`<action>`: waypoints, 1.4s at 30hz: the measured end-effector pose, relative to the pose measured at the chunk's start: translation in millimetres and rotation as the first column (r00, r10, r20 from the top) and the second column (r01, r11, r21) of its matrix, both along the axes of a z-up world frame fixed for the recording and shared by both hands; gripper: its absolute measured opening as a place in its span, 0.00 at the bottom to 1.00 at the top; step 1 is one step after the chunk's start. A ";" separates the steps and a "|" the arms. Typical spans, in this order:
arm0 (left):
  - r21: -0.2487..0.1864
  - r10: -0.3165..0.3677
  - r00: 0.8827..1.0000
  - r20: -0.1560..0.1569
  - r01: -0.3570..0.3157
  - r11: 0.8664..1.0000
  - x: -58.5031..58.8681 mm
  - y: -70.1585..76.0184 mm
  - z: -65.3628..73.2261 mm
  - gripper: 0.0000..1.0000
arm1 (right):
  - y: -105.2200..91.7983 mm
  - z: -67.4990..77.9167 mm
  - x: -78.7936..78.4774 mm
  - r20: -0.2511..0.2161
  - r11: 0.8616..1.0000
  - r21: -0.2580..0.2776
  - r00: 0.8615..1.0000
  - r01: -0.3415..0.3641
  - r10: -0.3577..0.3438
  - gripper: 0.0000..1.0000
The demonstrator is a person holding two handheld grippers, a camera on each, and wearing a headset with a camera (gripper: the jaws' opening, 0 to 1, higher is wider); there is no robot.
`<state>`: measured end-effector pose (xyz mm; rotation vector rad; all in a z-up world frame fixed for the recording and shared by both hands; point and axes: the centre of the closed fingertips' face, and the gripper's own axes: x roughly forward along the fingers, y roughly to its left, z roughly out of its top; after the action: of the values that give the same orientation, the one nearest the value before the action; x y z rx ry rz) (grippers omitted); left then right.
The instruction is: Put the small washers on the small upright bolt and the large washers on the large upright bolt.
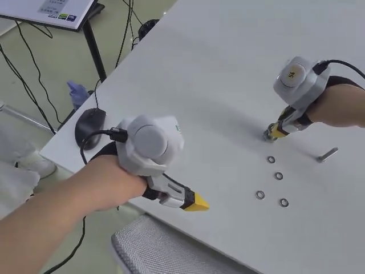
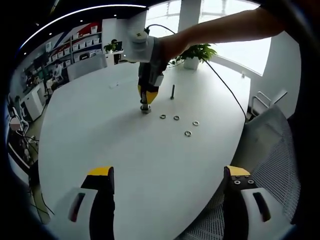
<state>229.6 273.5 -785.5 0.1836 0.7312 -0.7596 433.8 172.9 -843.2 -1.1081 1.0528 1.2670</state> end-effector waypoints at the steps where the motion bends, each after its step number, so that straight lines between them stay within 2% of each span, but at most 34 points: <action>1: 0.000 -0.001 1.000 0.000 0.001 1.000 0.2 0.3 -0.1 0.90 | 0.3 -1.4 0.0 0.002 1.000 -0.001 1.000 -0.003 0.003 0.21; 4: 0.000 0.001 1.000 -0.001 -0.001 1.000 0.4 1.3 -0.3 0.90 | 1.0 -3.4 -0.5 0.019 1.000 -0.008 1.000 -0.018 0.018 0.22; 15: 0.003 -0.004 1.000 -0.008 0.004 1.000 -1.0 4.0 -2.5 0.90 | 1.9 -16.1 -0.4 -0.001 1.000 -0.022 1.000 -0.004 0.004 0.22; 34: 0.000 -0.006 1.000 -0.013 0.006 1.000 2.2 2.5 -3.7 0.89 | 2.7 -11.0 -5.9 -0.018 1.000 -0.014 1.000 0.004 -0.004 0.23; 42: 0.004 -0.009 1.000 -0.014 0.009 1.000 0.4 2.2 -2.5 0.89 | 1.7 -13.8 -1.7 -0.015 1.000 -0.007 1.000 -0.004 0.004 0.23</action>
<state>230.0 275.7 -788.0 0.1854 0.7460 -0.7688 432.1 174.6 -857.0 -1.1083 1.0678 1.2772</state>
